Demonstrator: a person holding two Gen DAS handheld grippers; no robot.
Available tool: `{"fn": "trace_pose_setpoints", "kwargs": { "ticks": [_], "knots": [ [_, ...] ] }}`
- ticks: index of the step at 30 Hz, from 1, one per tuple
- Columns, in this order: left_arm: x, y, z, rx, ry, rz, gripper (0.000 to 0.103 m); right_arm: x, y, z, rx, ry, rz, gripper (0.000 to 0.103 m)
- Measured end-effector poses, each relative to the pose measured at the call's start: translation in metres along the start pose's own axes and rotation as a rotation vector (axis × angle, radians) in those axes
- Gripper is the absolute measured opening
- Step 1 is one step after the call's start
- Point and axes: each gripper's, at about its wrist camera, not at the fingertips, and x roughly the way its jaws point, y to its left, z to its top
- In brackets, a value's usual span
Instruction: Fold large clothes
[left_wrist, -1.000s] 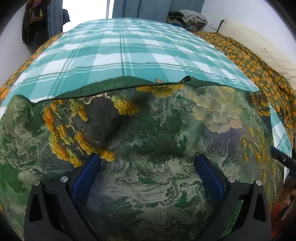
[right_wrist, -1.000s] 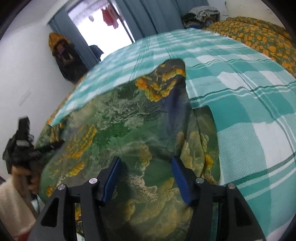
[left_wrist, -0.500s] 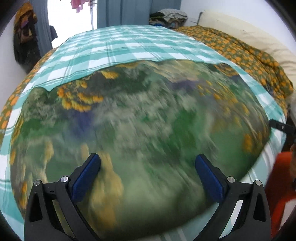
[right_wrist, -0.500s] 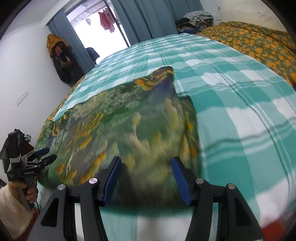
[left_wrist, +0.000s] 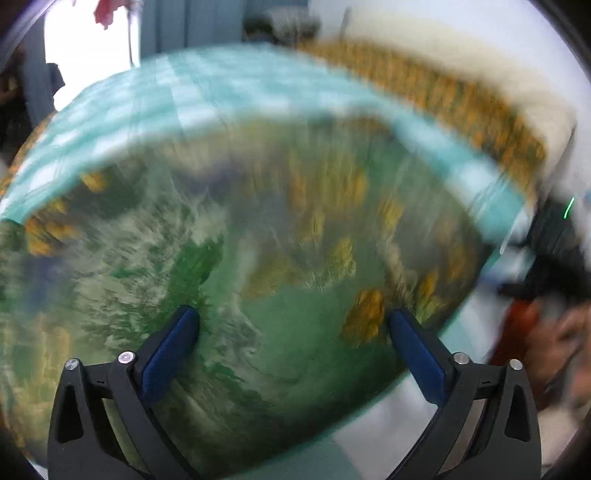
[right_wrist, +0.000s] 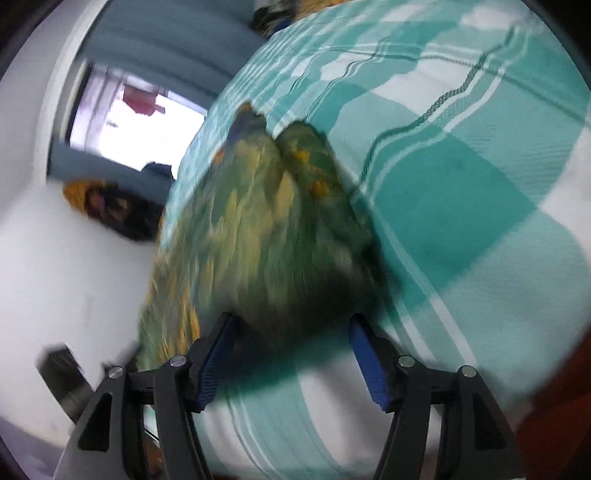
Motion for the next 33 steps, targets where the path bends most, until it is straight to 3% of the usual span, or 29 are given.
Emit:
{"fn": "trace_pose_setpoints", "kwargs": {
  "ticks": [2,4,6,8,11,15,18,20,23,25,26,28,30,32,33],
  "knots": [
    [0.010,-0.006,-0.010,0.066,-0.038,0.047,0.103,0.009,-0.013,0.007,0.126,-0.020,0.037,0.073],
    [0.006,-0.003,-0.009,0.047,-0.042,0.034,0.102,0.018,-0.026,0.012,0.218,-0.029,0.063,0.071],
    [-0.002,0.002,-0.003,0.023,-0.021,0.015,0.102,0.019,-0.024,0.012,0.185,-0.033,0.045,0.050],
    [-0.017,0.010,0.007,-0.026,-0.001,0.005,0.101,0.012,-0.014,0.010,0.110,-0.053,0.028,0.040],
    [-0.053,0.018,0.035,-0.090,-0.037,-0.015,0.101,-0.010,0.027,0.005,-0.116,-0.115,-0.019,0.033],
    [-0.098,-0.003,0.084,-0.043,-0.087,-0.089,0.101,-0.035,0.112,-0.028,-0.542,-0.231,-0.115,0.032],
    [-0.111,-0.030,0.116,0.028,-0.032,-0.182,0.101,-0.043,0.162,-0.061,-0.795,-0.287,-0.134,0.032],
    [-0.109,-0.044,0.126,0.055,0.022,-0.205,0.101,-0.041,0.188,-0.079,-0.933,-0.300,-0.143,0.032],
    [-0.101,-0.062,0.125,0.130,0.079,-0.136,0.101,-0.038,0.215,-0.116,-1.131,-0.302,-0.146,0.032],
    [-0.092,-0.070,0.118,0.202,0.105,0.001,0.101,-0.032,0.228,-0.144,-1.267,-0.308,-0.149,0.032],
    [-0.089,-0.070,0.110,0.222,0.100,0.068,0.082,-0.031,0.230,-0.152,-1.303,-0.308,-0.147,0.032],
    [-0.088,-0.057,0.103,0.183,0.114,0.094,0.037,-0.025,0.235,-0.163,-1.339,-0.297,-0.140,0.032],
    [-0.100,-0.028,0.097,0.086,0.117,0.021,0.029,-0.021,0.236,-0.160,-1.325,-0.270,-0.140,0.034],
    [-0.115,-0.002,0.097,0.053,0.097,0.019,0.029,-0.029,0.240,-0.150,-1.262,-0.239,-0.073,0.043],
    [-0.125,0.015,0.096,0.035,0.085,0.016,0.029,-0.037,0.240,-0.138,-1.194,-0.199,0.005,0.048]
  ]
}}
